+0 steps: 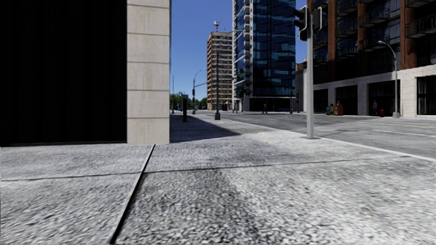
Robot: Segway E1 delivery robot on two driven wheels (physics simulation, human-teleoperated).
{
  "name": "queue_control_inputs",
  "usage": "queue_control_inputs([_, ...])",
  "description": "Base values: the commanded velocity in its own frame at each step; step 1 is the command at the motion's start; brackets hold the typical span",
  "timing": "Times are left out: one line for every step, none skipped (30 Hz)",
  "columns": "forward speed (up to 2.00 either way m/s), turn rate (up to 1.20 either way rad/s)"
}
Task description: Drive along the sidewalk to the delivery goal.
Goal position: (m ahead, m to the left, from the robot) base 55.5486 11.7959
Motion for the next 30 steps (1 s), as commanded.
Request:
queue_control_inputs([1.95, -0.49])
queue_control_inputs([1.95, -0.01])
queue_control_inputs([1.95, 0.00])
queue_control_inputs([1.95, 0.00])
queue_control_inputs([1.95, 0.00])
queue_control_inputs([1.95, 0.00])
queue_control_inputs([1.95, 0.00])
queue_control_inputs([1.95, 0.00])
queue_control_inputs([2.00, 0.00])
queue_control_inputs([2.00, 0.00])
queue_control_inputs([2.00, 0.00])
queue_control_inputs([2.00, 0.00])
queue_control_inputs([2.00, 0.00])
queue_control_inputs([2.00, 0.00])
queue_control_inputs([2.00, 0.00])
queue_control_inputs([2.00, 0.00])
queue_control_inputs([2.00, 0.00])
queue_control_inputs([2.00, 0.00])
queue_control_inputs([2.00, 0.00])
queue_control_inputs([2.00, 0.00])
queue_control_inputs([2.00, 0.00])
queue_control_inputs([2.00, 0.00])
queue_control_inputs([2.00, 0.00])
queue_control_inputs([2.00, 0.00])
queue_control_inputs([2.00, 0.00])
queue_control_inputs([2.00, 0.00])
queue_control_inputs([2.00, 0.00])
queue_control_inputs([2.00, 0.00])
queue_control_inputs([2.00, 0.00])
queue_control_inputs([2.00, 0.00])
